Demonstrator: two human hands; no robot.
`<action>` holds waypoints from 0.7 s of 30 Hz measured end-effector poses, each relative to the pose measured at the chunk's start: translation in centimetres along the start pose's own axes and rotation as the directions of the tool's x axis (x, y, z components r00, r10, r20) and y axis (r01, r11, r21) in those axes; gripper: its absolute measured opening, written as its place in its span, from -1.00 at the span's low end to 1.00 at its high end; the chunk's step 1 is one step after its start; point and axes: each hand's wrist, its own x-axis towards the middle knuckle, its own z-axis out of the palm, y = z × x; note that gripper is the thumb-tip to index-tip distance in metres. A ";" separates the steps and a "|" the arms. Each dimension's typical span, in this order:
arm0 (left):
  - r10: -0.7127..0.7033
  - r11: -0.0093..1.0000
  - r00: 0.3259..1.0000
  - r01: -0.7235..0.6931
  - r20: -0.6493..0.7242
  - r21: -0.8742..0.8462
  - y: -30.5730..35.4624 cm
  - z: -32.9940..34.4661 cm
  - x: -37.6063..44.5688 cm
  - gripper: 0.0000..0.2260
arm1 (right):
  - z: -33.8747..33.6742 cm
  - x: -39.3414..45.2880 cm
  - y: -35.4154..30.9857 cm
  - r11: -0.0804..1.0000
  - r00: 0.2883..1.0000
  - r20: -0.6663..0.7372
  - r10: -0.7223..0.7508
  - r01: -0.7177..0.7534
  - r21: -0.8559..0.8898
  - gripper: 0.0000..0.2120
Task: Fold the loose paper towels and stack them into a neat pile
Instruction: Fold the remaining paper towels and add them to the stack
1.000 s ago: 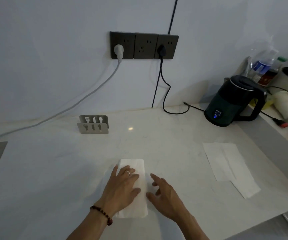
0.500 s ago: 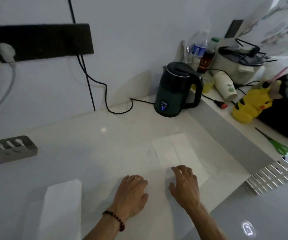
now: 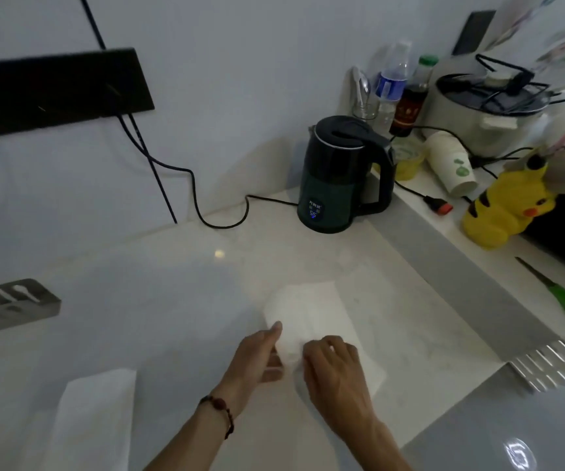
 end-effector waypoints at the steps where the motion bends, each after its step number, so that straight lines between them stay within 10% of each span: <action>1: -0.054 0.994 0.998 0.055 0.012 -0.091 0.5 0.3 0.2 -0.71 | 0.1 -0.4 -0.5 0.998 0.998 0.010 -0.057 0.057 0.000 -0.91; 5: -0.016 0.999 0.988 0.009 -0.153 -0.048 0.6 0.6 0.8 -0.84 | 0.4 -1.4 -1.8 0.990 0.994 0.046 -0.097 0.092 0.103 -0.89; 12: 0.029 0.993 0.996 -0.038 -0.084 -0.112 2.1 -3.4 -1.7 -0.81 | -0.2 0.7 -3.0 0.863 0.892 0.301 0.336 -0.420 0.281 -0.52; 17: -0.003 0.941 0.999 0.019 0.050 -0.339 2.4 -8.6 -3.6 -0.82 | -1.7 3.2 -6.5 0.358 0.685 0.482 0.546 -0.711 0.605 -0.60; 21: 0.040 0.949 0.995 -0.011 0.087 -0.316 1.3 -12.1 -4.6 -0.80 | -2.8 4.5 -9.8 -0.180 0.549 0.739 0.390 -0.742 0.646 -0.82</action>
